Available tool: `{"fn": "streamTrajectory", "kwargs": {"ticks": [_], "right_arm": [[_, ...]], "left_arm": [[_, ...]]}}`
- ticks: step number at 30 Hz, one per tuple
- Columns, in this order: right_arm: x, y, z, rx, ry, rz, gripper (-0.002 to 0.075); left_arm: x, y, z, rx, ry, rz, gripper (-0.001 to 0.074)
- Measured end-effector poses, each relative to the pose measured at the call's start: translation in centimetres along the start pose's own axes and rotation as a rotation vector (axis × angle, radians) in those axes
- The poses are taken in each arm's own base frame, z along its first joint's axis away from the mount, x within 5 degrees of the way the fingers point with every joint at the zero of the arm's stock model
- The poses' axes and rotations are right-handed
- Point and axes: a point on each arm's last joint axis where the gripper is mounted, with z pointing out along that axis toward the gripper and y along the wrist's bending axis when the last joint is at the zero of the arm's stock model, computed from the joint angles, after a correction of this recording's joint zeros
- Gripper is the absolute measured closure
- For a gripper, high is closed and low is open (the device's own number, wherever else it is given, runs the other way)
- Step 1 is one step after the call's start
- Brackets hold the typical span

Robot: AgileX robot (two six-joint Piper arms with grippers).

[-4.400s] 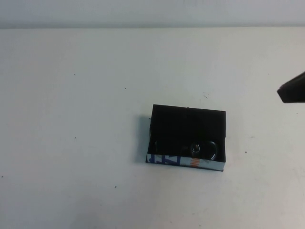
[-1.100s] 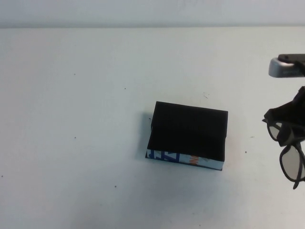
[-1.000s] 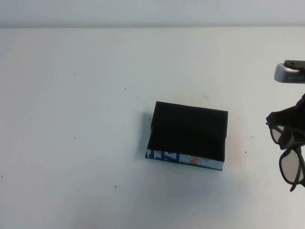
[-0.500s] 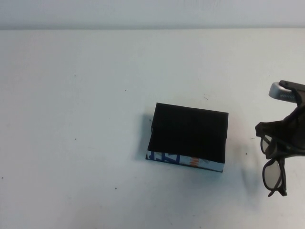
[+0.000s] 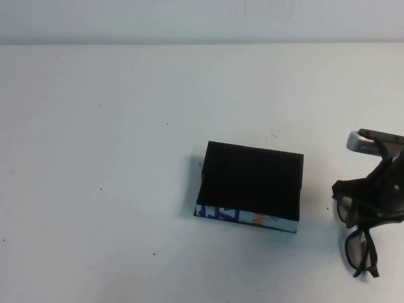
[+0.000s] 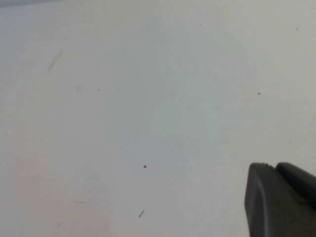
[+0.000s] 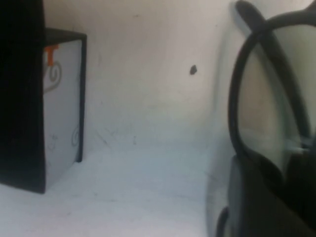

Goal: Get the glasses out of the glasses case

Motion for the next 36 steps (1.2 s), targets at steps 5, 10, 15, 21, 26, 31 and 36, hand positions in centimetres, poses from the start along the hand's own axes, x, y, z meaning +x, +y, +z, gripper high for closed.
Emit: {"fn": "streamTrajectory", "kwargs": {"ticks": [5,10,15,21,26,31,36], "right_arm": [[0.1,0.0,0.0,-0.001,0.014,-0.009,0.0405],[0.4,0.4,-1.9,-0.015,-0.040,-0.025,0.0459],[1.5,1.4,-7.8,-0.058,-0.250,-0.074,0.0594],[6.2,1.9,-14.3,-0.134,-0.543,-0.161,0.0727],[11.8,1.1,-15.6,-0.210,-0.687,-0.163,0.0740],[16.5,0.1,-16.1,-0.238,-0.803,-0.210,0.0741],[20.5,-0.4,-16.2,-0.295,-0.815,-0.244,0.0742]], "left_arm": [[0.0,0.0,0.0,0.000,0.000,0.000,0.0739],[0.0,0.0,0.0,0.000,0.000,0.000,0.0739],[0.0,0.0,0.0,0.000,0.000,0.000,0.0739],[0.0,0.0,0.0,0.000,0.000,0.000,0.0739],[0.0,0.0,0.0,0.000,0.000,0.000,0.0739],[0.0,0.0,0.0,0.000,0.000,0.000,0.0739],[0.0,0.0,0.0,0.000,0.000,0.000,0.0739]]}}
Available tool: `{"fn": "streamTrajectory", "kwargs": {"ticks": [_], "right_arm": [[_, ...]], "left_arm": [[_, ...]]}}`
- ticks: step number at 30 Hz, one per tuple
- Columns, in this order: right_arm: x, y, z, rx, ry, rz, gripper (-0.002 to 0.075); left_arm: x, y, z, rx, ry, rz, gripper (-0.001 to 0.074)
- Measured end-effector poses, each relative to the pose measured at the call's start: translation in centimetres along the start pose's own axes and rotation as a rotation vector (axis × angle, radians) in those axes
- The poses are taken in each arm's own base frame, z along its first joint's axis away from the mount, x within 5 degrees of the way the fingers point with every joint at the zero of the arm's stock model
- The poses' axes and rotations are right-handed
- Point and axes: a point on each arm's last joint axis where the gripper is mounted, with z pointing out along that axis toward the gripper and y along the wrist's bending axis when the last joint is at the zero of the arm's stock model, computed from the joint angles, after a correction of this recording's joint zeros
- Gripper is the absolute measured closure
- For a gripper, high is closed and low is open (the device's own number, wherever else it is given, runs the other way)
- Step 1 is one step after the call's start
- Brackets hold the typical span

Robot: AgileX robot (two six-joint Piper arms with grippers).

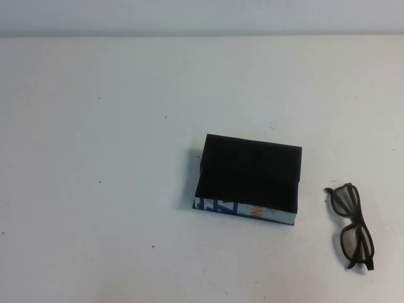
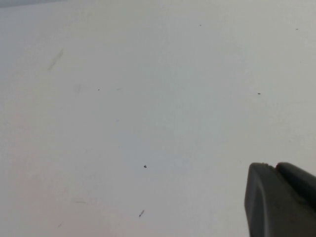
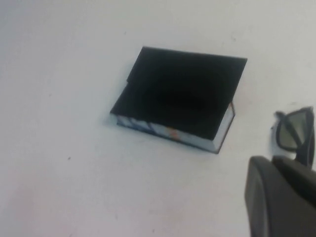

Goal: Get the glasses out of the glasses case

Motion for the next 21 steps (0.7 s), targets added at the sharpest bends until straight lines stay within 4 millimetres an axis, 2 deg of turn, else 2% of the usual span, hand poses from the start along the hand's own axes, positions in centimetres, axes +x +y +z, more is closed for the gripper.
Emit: {"fn": "streamTrajectory", "kwargs": {"ticks": [4,6,11,15,18,21], "right_arm": [[2.1,0.2,-1.5,0.003,0.107,-0.035,0.0742],[2.7,-0.1,-2.2,0.046,0.103,-0.043,0.0742],[2.5,-0.9,-4.6,0.178,-0.100,-0.173,0.0742],[3.3,-1.0,-5.7,0.193,-0.260,-0.218,0.0742],[4.7,-1.7,-5.2,0.188,-0.351,-0.225,0.0742],[6.0,-3.0,-3.3,0.202,-0.474,-0.236,0.0742]], "left_arm": [[0.0,0.0,0.0,0.000,0.000,0.000,0.0739],[0.0,0.0,0.0,0.000,0.000,0.000,0.0739],[0.0,0.0,0.0,0.000,0.000,0.000,0.0739],[0.0,0.0,0.0,0.000,0.000,0.000,0.0739],[0.0,0.0,0.0,0.000,0.000,0.000,0.0739],[0.0,0.0,0.0,0.000,0.000,0.000,0.0739]]}}
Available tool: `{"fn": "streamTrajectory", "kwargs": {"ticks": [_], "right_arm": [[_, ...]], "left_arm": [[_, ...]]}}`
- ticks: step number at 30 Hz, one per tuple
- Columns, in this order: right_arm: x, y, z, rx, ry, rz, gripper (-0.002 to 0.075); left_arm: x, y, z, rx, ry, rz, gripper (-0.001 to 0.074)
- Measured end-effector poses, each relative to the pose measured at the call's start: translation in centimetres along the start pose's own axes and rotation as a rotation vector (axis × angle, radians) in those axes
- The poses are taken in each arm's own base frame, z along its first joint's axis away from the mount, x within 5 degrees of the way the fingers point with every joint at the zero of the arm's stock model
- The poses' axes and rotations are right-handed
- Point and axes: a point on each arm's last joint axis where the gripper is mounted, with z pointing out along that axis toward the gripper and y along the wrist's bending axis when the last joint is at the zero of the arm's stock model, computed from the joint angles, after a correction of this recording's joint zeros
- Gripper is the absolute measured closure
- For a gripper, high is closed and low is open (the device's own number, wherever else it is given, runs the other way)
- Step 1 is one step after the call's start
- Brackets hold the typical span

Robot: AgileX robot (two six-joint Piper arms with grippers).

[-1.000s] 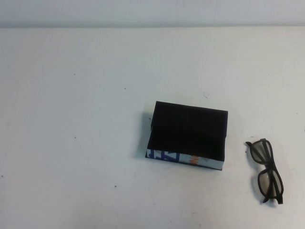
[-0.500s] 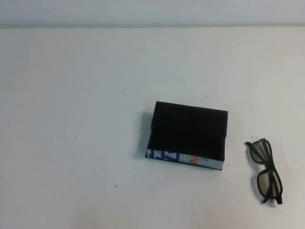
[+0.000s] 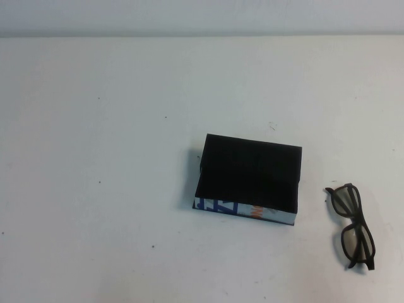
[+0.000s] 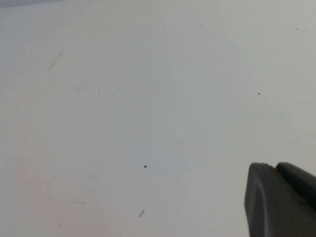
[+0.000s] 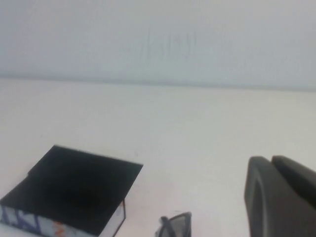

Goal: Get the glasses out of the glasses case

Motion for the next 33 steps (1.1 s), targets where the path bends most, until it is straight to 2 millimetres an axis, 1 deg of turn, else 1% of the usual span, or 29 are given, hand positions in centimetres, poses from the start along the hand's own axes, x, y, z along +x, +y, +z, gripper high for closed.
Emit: {"fn": "streamTrajectory", "kwargs": {"ticks": [1,3,6,8,9,14,18,24,33], "right_arm": [[0.7,-0.2,0.3,0.012,-0.050,0.000,0.0742],[3.1,-0.6,0.9,0.044,-0.097,0.020,0.0742],[6.6,-1.3,1.8,0.111,-0.045,0.080,0.0742],[8.0,-1.6,2.0,0.150,0.004,0.097,0.0742],[8.4,-1.7,2.1,0.164,0.021,0.102,0.0742],[9.2,-1.7,2.0,0.164,0.098,0.142,0.0742],[9.5,-1.4,2.0,0.114,0.134,0.170,0.0742],[9.6,-1.0,2.0,0.053,0.150,0.195,0.0742],[9.6,-1.0,2.0,0.050,0.151,0.200,0.0742]], "left_arm": [[0.0,0.0,0.0,0.000,0.000,0.000,0.0739],[0.0,0.0,0.0,0.000,0.000,0.000,0.0739],[0.0,0.0,0.0,0.000,0.000,0.000,0.0739],[0.0,0.0,0.0,0.000,0.000,0.000,0.0739],[0.0,0.0,0.0,0.000,0.000,0.000,0.0739],[0.0,0.0,0.0,0.000,0.000,0.000,0.0739],[0.0,0.0,0.0,0.000,0.000,0.000,0.0739],[0.0,0.0,0.0,0.000,0.000,0.000,0.0740],[0.0,0.0,0.0,0.000,0.000,0.000,0.0739]]}}
